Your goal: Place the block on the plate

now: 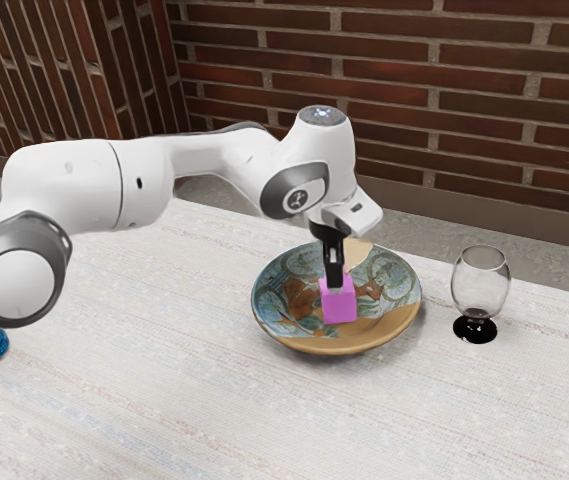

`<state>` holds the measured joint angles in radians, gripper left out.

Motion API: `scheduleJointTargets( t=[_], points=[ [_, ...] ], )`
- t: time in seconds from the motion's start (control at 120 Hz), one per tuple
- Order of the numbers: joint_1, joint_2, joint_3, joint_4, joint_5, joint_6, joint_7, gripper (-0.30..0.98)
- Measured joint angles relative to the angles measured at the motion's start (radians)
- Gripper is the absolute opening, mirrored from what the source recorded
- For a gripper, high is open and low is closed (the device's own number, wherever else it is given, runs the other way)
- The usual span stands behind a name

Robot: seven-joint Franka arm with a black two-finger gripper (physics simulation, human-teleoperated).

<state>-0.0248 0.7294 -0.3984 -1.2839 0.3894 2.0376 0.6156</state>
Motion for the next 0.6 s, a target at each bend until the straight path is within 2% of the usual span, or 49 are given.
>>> scheduleJointTargets(
  t=[0.367,0.533,0.6],
  points=[
    [0.001,-0.077,-0.005,-0.001,0.016,-0.102,-0.044,0.67],
    [0.0,-0.12,0.001,-0.004,0.004,-0.131,-0.058,0.68],
    [0.001,-0.142,0.015,-0.009,-0.026,-0.141,-0.063,0.68]
  ],
)
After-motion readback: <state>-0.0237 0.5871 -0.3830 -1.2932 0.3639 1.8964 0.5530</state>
